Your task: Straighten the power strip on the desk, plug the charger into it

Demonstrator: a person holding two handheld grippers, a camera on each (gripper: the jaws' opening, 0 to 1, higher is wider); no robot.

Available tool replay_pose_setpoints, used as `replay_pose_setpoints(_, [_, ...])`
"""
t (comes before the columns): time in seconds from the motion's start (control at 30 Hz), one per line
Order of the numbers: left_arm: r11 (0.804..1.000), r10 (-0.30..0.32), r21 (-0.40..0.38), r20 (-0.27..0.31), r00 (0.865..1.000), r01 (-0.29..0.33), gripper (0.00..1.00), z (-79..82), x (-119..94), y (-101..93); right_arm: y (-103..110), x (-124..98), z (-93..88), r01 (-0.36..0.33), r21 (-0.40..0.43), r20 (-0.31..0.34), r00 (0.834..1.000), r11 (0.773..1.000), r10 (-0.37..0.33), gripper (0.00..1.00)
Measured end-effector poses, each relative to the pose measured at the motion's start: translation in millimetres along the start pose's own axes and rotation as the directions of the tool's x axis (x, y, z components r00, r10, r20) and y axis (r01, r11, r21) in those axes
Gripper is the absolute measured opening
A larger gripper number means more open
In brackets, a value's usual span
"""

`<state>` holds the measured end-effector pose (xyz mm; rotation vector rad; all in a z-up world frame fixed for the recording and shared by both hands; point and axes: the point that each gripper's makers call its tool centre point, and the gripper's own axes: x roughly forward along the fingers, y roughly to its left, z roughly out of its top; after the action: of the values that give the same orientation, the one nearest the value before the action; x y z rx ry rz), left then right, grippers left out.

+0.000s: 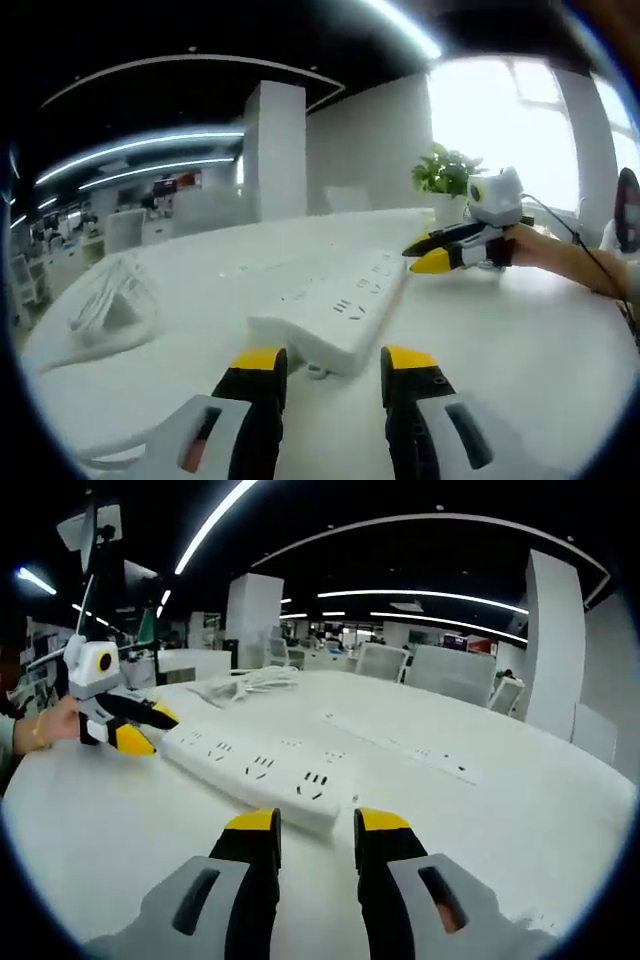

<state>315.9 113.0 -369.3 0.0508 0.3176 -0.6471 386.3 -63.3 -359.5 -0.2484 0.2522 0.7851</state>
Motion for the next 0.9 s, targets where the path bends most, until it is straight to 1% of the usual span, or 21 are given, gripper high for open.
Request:
replay_pose_setpoints(0.13, [1.000, -0.007, 0.000, 0.001, 1.000, 0.007, 0.36, -0.5, 0.2, -1.9, 2.6, 3.1, -0.3, -0.016, 0.018, 0.009, 1.000, 1.000, 0.016, 0.26])
replay_pose_setpoints(0.27, [1.000, -0.014, 0.003, 0.009, 1.000, 0.014, 0.36, 1.2, 1.3, -3.6, 2.7, 4.3, -1.0, -0.018, 0.012, 0.005, 1.000, 1.000, 0.018, 0.26])
replay_pose_setpoints(0.47, [1.000, -0.021, 0.003, 0.012, 1.000, 0.021, 0.34, 1.9, 2.1, -5.7, 4.2, 4.8, -1.1, -0.016, 0.039, 0.007, 1.000, 0.999, 0.016, 0.27])
replay_pose_setpoints(0.57, [1.000, -0.023, 0.003, 0.013, 1.000, 0.023, 0.34, 2.0, 2.2, -6.0, 4.0, 5.7, -1.2, -0.016, 0.036, 0.006, 1.000, 0.999, 0.015, 0.27])
replay_pose_setpoints(0.63, [0.999, -0.031, 0.011, 0.012, 0.999, 0.031, 0.31, 1.8, 2.4, -7.8, 3.6, 6.1, -0.8, -0.011, 0.060, 0.010, 1.000, 0.998, 0.010, 0.27])
replay_pose_setpoints(0.7, [0.999, -0.033, 0.017, 0.011, 0.999, 0.033, 0.31, 1.9, 2.6, -8.8, 2.2, 6.6, 0.1, -0.006, 0.072, 0.011, 1.000, 0.997, 0.006, 0.28])
replay_pose_setpoints(0.9, [0.999, -0.028, 0.029, 0.006, 1.000, 0.028, 0.31, 0.4, 2.5, -9.2, 1.7, 7.0, 0.2, 0.012, 0.054, 0.004, 1.000, 0.998, -0.012, 0.28])
